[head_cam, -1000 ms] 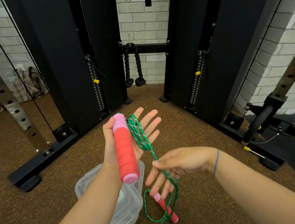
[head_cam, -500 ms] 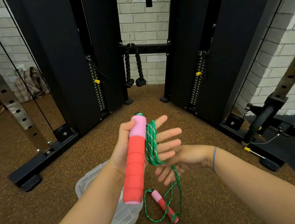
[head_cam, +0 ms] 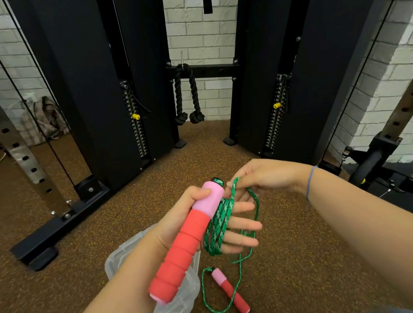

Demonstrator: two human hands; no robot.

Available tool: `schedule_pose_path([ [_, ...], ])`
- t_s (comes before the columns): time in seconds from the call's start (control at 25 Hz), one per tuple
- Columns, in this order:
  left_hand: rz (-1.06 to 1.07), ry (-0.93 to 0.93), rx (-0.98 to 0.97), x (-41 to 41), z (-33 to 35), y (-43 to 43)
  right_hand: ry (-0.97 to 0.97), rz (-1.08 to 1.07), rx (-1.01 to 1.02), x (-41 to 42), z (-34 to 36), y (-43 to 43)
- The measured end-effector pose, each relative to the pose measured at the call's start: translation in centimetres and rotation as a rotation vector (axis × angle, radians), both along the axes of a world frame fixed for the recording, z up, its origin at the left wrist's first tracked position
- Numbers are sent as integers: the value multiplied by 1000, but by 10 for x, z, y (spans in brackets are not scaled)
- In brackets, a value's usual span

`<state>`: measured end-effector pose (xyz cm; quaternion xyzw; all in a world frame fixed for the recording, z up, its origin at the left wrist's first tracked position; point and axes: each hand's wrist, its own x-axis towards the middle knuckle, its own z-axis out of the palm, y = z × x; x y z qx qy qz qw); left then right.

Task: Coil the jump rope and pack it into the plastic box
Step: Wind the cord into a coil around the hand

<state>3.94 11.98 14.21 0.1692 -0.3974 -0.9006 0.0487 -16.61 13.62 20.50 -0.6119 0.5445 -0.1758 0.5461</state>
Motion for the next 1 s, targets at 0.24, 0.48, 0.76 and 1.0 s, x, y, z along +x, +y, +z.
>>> schedule_pose_path([
  [0.24,62,57,22,-5,2,1,76,-21,-106,6,24,0],
  [0.48,406,-128,-158,-3,6,5,192,-110,-238,14,42,10],
  [0.76,827,129,-14,2,12,2,-509,48,63,24,18,34],
  [1.0,855,262,81,8,22,3,-684,286,398,19,-12,44],
])
